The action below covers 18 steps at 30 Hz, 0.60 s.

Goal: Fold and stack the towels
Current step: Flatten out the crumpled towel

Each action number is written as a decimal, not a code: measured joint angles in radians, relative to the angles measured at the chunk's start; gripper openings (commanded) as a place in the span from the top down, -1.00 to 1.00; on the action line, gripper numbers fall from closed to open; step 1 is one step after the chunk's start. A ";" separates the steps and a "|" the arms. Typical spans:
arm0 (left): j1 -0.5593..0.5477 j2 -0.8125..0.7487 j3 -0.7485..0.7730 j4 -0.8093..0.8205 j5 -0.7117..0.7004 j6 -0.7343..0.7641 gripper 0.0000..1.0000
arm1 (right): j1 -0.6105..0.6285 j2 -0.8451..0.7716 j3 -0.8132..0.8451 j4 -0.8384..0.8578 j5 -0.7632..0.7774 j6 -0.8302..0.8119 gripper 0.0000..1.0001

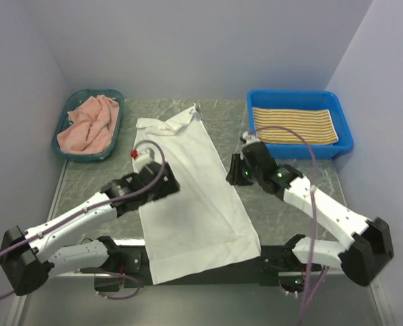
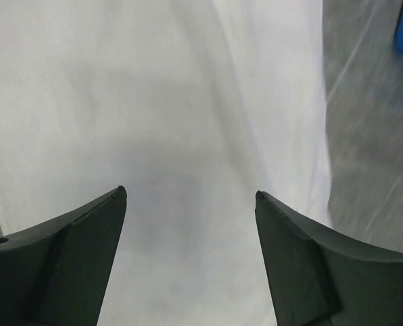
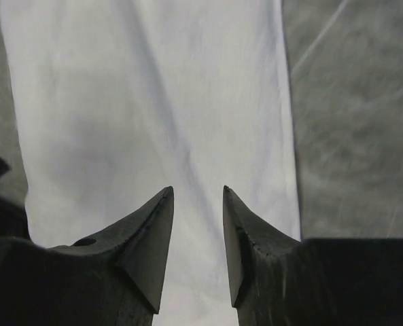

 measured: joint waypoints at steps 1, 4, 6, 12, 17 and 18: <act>0.066 -0.007 0.024 0.017 -0.009 0.032 -0.65 | -0.028 0.048 0.043 0.019 0.003 -0.024 0.19; 0.260 0.038 0.092 0.081 -0.032 0.137 -0.64 | -0.068 0.220 0.182 0.083 0.003 -0.090 0.21; 0.348 0.121 0.143 0.113 -0.037 0.193 -0.63 | -0.084 0.344 0.277 0.132 0.000 -0.127 0.21; 0.531 0.452 0.283 0.225 -0.006 0.308 -0.62 | -0.106 0.695 0.521 0.222 -0.006 -0.190 0.21; 0.597 0.634 0.334 0.250 0.035 0.341 -0.62 | -0.116 0.903 0.640 0.241 -0.010 -0.207 0.21; 0.598 0.652 0.333 0.249 0.042 0.343 -0.62 | -0.118 0.931 0.648 0.243 -0.010 -0.208 0.21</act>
